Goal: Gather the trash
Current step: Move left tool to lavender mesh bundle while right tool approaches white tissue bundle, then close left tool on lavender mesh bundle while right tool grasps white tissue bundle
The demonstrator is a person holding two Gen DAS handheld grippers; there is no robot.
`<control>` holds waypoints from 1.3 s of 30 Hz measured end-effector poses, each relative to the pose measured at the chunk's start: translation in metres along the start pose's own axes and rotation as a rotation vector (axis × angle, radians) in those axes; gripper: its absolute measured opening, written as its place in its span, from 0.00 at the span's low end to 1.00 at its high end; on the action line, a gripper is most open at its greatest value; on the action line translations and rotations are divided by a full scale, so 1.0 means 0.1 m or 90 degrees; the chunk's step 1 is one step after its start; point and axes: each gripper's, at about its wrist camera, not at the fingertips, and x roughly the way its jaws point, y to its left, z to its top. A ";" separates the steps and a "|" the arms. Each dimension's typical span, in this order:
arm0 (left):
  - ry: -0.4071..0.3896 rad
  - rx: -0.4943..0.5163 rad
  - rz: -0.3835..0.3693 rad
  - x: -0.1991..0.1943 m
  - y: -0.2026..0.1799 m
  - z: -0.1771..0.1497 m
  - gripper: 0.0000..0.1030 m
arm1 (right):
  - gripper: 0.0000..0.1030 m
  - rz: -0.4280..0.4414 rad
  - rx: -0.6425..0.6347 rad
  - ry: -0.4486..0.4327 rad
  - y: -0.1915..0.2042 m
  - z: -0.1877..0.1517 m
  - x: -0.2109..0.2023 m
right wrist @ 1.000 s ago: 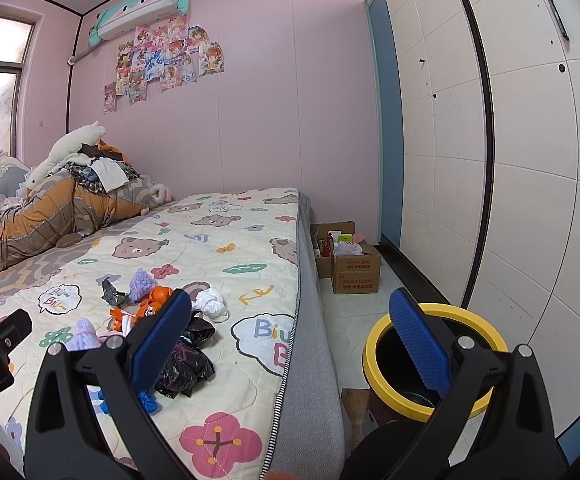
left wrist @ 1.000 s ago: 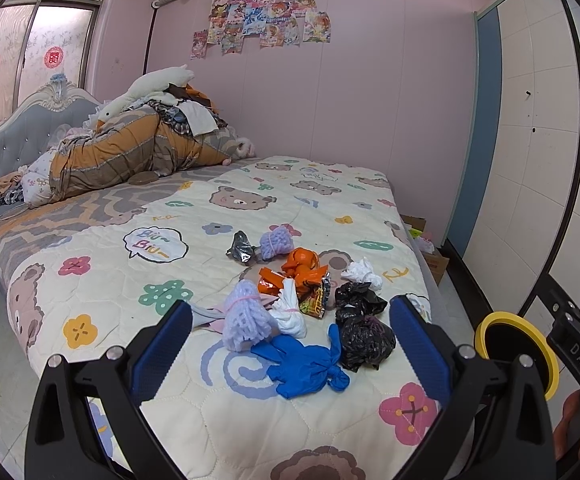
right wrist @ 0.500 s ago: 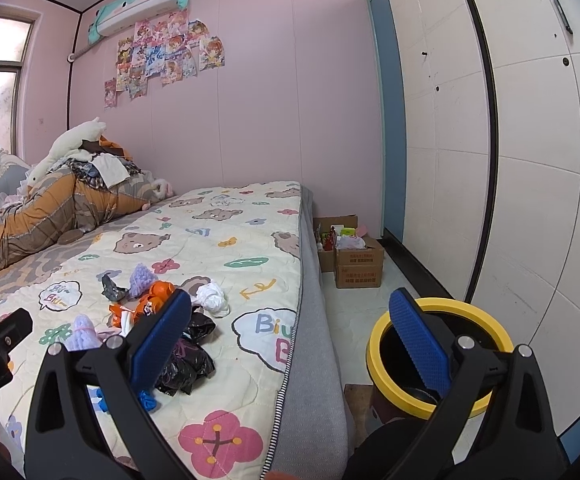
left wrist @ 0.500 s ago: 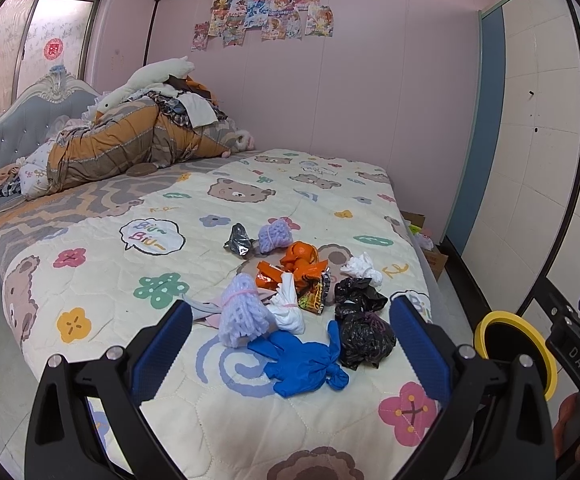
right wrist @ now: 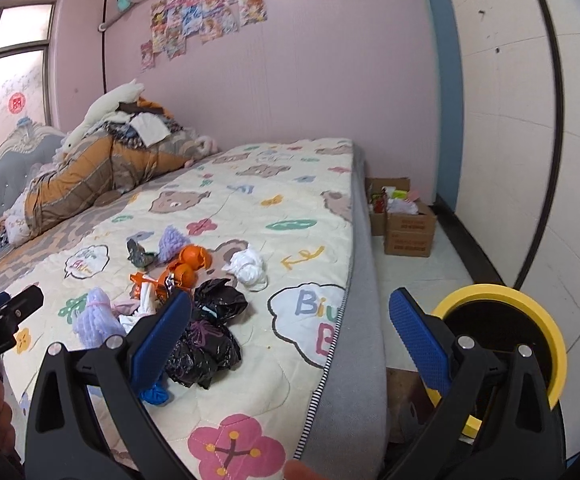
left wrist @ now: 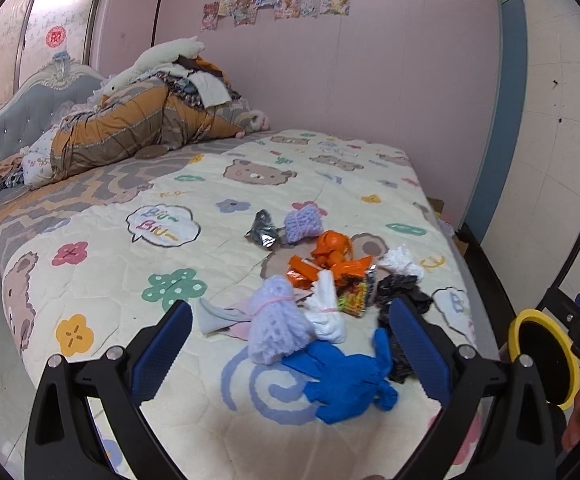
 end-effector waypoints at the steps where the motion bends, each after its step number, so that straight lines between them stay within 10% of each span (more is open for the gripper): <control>1: 0.005 -0.003 0.003 0.05 0.05 0.00 0.93 | 0.92 0.005 -0.006 0.008 0.00 0.01 0.08; 39: 0.143 0.014 -0.010 1.26 0.20 -0.07 0.82 | 0.84 0.081 -0.089 0.254 0.64 0.34 2.84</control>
